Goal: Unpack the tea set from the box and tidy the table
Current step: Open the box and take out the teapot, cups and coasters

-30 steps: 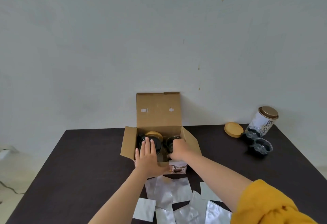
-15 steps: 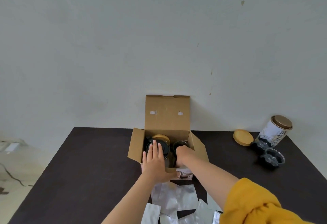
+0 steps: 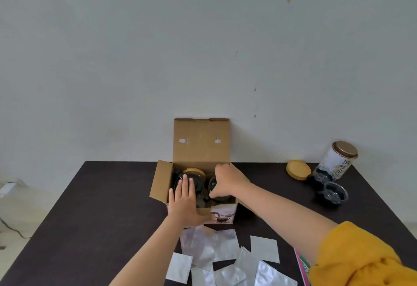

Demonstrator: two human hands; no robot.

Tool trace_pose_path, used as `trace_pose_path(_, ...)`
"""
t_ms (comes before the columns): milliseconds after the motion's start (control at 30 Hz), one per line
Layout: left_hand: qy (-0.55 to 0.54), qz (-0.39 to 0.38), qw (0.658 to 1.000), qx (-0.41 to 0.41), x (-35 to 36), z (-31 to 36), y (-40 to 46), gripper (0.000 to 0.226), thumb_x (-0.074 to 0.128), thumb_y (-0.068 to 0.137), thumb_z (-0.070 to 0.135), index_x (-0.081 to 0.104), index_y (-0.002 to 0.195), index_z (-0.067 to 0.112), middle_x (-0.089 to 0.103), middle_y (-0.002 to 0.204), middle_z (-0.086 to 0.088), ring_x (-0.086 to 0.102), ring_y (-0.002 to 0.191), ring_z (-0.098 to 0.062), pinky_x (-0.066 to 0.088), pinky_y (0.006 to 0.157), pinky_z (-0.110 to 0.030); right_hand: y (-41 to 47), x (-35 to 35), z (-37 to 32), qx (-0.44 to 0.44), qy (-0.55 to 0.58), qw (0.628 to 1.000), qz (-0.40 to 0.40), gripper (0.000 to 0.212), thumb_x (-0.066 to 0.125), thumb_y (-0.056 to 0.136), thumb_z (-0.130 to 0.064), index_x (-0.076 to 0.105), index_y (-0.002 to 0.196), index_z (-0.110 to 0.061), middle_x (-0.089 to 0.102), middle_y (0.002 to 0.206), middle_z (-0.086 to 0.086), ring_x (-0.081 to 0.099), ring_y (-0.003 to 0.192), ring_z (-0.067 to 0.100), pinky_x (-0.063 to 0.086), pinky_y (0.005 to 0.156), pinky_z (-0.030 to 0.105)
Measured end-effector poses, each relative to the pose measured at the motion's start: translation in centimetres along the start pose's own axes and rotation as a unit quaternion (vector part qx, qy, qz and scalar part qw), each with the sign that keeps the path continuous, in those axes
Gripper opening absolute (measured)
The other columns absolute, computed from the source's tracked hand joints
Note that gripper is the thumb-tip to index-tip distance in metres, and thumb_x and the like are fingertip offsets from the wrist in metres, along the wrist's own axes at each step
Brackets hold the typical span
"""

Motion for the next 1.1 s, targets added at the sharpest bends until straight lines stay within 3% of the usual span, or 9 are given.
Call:
trace_pose_path(133,0.007,-0.004,1.0,-0.007,-0.2,0.2,-0.1,0.138,0.05,0.057,0.089,-0.02,0.147,0.012,-0.026,0.155,-0.008,-0.018,0.144,-0.027,-0.005,0.116,-0.05,-1.2,-1.9,2.8,0.021,0.044,0.998,0.051,0.047,0.074,0.066,-0.049,0.049,0.087,-0.015,0.051,0.08,-0.002,0.053,0.079,0.02,0.036,0.05,0.027)
trace_pose_path(267,0.018,-0.02,0.999,-0.019,-0.5,0.3,-0.2,0.157,0.023,0.027,0.104,-0.02,0.147,0.011,-0.027,0.154,-0.008,-0.019,0.144,-0.027,-0.004,0.116,-0.051,-3.0,-2.1,7.1,0.048,0.121,0.988,0.085,0.049,0.073,0.066,-0.047,0.044,0.092,-0.016,0.044,0.081,-0.005,0.046,0.077,0.015,0.034,0.051,0.026)
trace_pose_path(400,0.019,-0.009,0.998,-0.061,-1.1,1.8,-0.4,0.153,0.022,0.035,0.103,-0.014,0.148,0.007,-0.021,0.156,-0.014,-0.013,0.145,-0.032,-0.004,0.115,-0.051,-4.9,-0.6,12.7,0.079,0.127,0.986,0.072,0.067,0.076,0.063,-0.045,0.05,0.117,-0.016,0.047,0.115,0.004,0.055,0.095,0.022,0.051,0.07,0.031)
trace_pose_path(500,-0.002,0.004,0.993,-0.115,-1.7,3.7,-0.4,0.153,0.013,0.036,0.103,-0.009,0.147,0.001,-0.014,0.156,-0.021,-0.01,0.144,-0.037,-0.002,0.116,-0.05,-6.7,1.2,17.6,0.14,0.122,0.981,0.051,0.067,0.076,0.066,-0.044,0.05,0.121,-0.016,0.043,0.118,0.007,0.054,0.098,0.025,0.048,0.07,0.031)
trace_pose_path(633,-0.028,-0.008,0.98,-0.196,-1.6,5.4,0.0,0.159,0.016,0.031,0.105,-0.016,0.145,-0.002,-0.02,0.154,-0.023,-0.016,0.143,-0.037,-0.003,0.117,-0.048,-9.2,4.1,24.5,0.22,0.117,0.968,0.028,0.068,0.075,0.068,-0.045,0.049,0.124,-0.016,0.038,0.127,0.011,0.051,0.111,0.031,0.049,0.082,0.035)
trace_pose_path(867,-0.024,-0.024,0.972,-0.231,-1.0,5.9,0.3,0.162,0.024,0.029,0.103,-0.023,0.142,-0.002,-0.028,0.151,-0.023,-0.02,0.142,-0.037,-0.002,0.118,-0.046,-13.5,7.7,34.5,0.339,0.143,0.93,0.028,0.069,0.077,0.071,-0.04,0.047,0.126,-0.011,0.038,0.131,0.014,0.046,0.119,0.033,0.048,0.088,0.037)
trace_pose_path(1100,-0.015,-0.011,0.971,-0.237,-0.9,6.2,0.5,0.158,0.026,0.034,0.102,-0.018,0.144,-0.002,-0.022,0.153,-0.023,-0.014,0.143,-0.037,0.001,0.118,-0.046,-14.6,8.9,38.5,0.356,0.179,0.916,0.046,0.071,0.079,0.067,-0.039,0.048,0.122,-0.006,0.041,0.122,0.013,0.052,0.112,0.033,0.05,0.083,0.039)
Point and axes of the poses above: each hand's wrist, its own y-axis towards the middle knuckle, its own x-axis out of the palm, z = x × y, the point moved 4 cm from there along y, towards the middle knuckle
